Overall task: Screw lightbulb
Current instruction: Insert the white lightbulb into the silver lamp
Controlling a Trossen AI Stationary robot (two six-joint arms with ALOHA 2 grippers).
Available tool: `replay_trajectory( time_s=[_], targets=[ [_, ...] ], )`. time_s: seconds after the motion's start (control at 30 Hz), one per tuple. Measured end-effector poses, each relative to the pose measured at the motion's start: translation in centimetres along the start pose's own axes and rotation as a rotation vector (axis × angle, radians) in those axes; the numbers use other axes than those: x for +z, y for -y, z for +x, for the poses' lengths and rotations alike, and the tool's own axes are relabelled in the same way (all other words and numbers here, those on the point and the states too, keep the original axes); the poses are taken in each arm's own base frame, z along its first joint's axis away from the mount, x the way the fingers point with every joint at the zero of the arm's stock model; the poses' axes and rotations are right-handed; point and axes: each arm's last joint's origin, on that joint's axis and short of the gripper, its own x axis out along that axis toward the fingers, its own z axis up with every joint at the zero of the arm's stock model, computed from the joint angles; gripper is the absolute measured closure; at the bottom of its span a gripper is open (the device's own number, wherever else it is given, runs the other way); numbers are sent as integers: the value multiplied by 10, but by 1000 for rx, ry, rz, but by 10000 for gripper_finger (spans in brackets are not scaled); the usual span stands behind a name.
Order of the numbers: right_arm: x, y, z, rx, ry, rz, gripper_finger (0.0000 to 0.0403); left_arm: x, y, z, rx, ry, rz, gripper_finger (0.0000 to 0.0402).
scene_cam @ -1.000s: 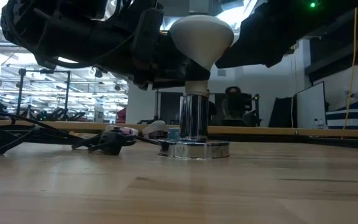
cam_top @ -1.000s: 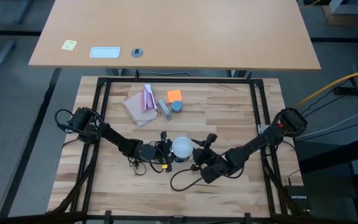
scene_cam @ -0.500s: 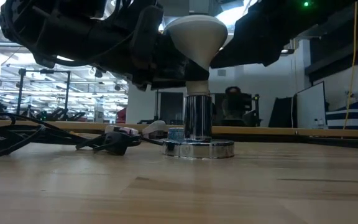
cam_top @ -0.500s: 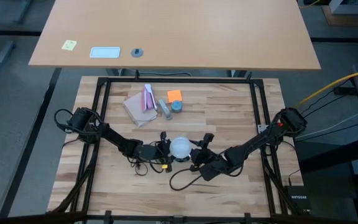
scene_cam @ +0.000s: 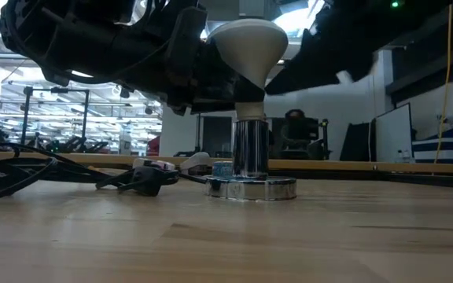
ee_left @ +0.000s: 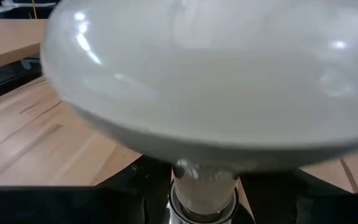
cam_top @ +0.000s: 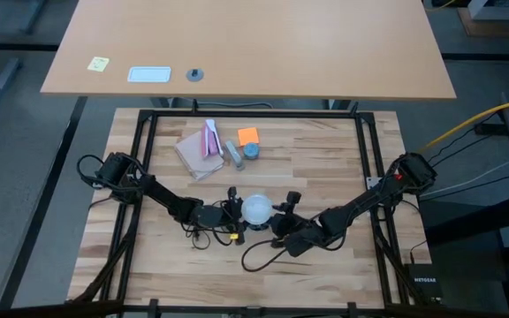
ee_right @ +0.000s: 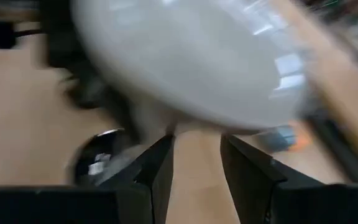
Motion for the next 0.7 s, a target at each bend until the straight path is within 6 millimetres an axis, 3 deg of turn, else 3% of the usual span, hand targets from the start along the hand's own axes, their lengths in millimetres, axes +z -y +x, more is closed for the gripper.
replay_trajectory(
  time_s=[0.4, 0.7],
  targets=[
    [-10, -6, 0, 195, -124, 95, 265, 0, 0, 0, 0, 0, 3, 235],
    [-34, -25, 19, 201, -197, 96, 265, 0, 0, 0, -1, 4, 17, 235]
  ],
)
